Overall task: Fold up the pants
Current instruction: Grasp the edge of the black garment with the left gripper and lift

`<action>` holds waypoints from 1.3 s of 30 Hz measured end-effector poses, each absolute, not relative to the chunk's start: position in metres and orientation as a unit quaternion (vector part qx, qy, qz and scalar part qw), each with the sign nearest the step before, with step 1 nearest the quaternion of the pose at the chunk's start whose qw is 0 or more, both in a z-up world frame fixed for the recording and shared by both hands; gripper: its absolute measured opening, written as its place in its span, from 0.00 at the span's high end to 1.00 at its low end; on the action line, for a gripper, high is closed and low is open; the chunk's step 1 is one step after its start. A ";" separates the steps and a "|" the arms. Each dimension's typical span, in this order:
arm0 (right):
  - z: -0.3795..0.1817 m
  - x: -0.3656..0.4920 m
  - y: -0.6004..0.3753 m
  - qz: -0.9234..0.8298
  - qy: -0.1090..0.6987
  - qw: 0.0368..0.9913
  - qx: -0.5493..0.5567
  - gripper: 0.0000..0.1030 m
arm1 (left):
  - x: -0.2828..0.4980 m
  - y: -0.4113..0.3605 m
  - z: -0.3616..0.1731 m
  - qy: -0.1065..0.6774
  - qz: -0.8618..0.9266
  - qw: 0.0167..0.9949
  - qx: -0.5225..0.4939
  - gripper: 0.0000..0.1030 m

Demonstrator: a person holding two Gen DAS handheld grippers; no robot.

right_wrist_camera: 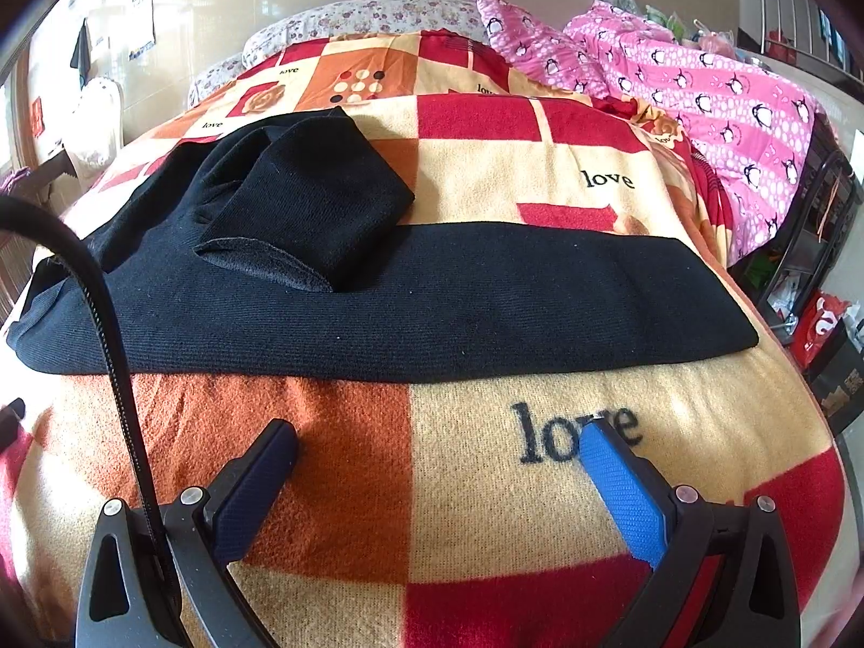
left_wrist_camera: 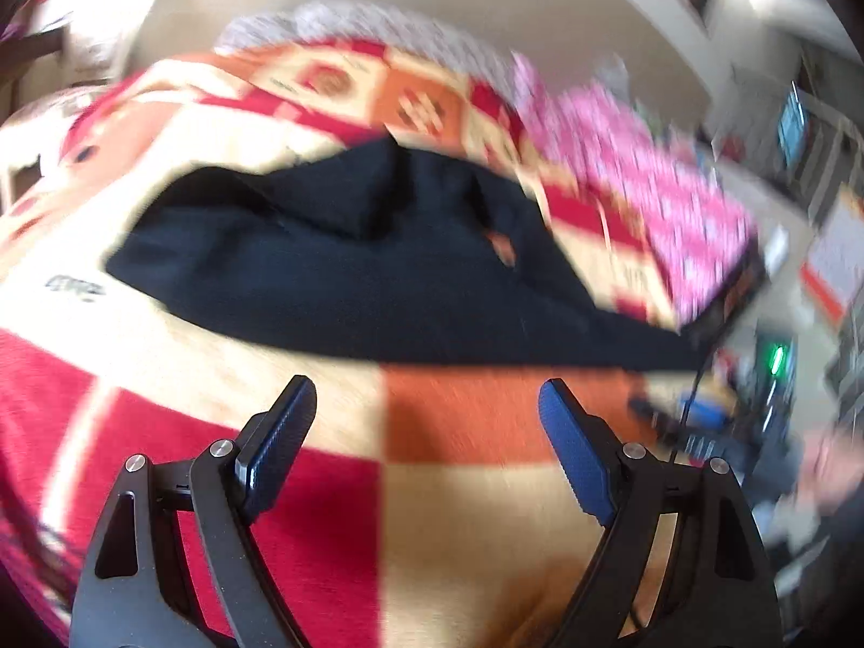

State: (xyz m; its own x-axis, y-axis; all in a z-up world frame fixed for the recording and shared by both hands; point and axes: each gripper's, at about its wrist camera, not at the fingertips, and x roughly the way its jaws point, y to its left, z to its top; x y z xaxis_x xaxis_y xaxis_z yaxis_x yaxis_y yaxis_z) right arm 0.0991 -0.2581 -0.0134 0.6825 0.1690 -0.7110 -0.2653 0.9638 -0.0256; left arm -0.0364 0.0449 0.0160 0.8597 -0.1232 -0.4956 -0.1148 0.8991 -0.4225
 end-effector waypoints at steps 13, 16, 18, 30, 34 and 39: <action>-0.014 0.099 -0.259 0.121 0.377 0.916 -0.063 0.00 | -0.016 0.181 -0.004 0.295 0.062 0.833 -0.464 0.18; -0.015 0.097 -0.259 0.121 0.377 0.916 -0.063 0.00 | -0.003 0.185 -0.005 0.291 0.076 0.834 -0.463 0.18; -0.015 0.097 -0.260 0.121 0.377 0.916 -0.062 0.00 | 0.004 0.186 -0.007 0.289 0.076 0.838 -0.457 0.18; -0.010 0.097 -0.262 0.152 0.405 0.898 -0.085 0.00 | -0.003 0.177 -0.020 0.257 0.115 0.869 -0.407 0.82; -0.010 0.092 -0.268 0.167 0.394 0.900 -0.084 0.00 | -0.007 0.168 -0.011 0.245 0.126 0.884 -0.378 0.89; -0.010 0.089 -0.273 0.194 0.408 0.887 -0.100 0.00 | -0.006 0.165 -0.008 0.242 0.133 0.889 -0.365 0.92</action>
